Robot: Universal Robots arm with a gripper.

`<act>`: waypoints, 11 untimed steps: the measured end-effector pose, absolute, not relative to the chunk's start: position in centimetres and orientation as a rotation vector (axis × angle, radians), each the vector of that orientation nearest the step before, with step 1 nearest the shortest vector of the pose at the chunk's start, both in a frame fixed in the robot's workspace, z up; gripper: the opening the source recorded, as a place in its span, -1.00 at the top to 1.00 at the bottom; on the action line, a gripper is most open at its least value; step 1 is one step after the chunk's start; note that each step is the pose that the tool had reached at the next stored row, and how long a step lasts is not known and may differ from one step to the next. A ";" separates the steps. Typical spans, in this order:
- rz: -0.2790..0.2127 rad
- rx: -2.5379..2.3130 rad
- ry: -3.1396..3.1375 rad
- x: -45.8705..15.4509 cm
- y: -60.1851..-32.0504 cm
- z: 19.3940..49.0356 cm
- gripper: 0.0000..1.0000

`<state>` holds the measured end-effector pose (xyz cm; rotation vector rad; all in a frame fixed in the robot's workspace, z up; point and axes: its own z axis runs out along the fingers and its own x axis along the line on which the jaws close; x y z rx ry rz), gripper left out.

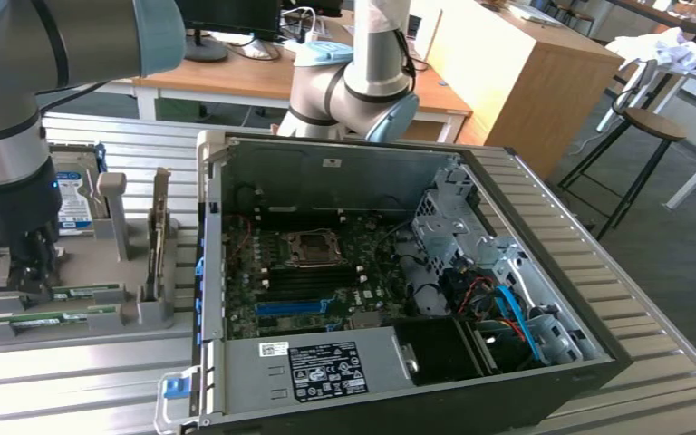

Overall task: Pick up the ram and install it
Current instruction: 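Pick up the ram and move it above insertion slot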

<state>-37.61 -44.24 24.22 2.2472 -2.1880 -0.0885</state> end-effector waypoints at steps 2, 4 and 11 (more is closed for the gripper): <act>-0.089 2.247 -2.188 -37.6 -44.2 24.0 0.40; -0.089 2.247 -2.188 -37.6 -44.2 23.8 0.40; -0.089 2.247 -2.188 -37.6 -44.2 23.1 0.40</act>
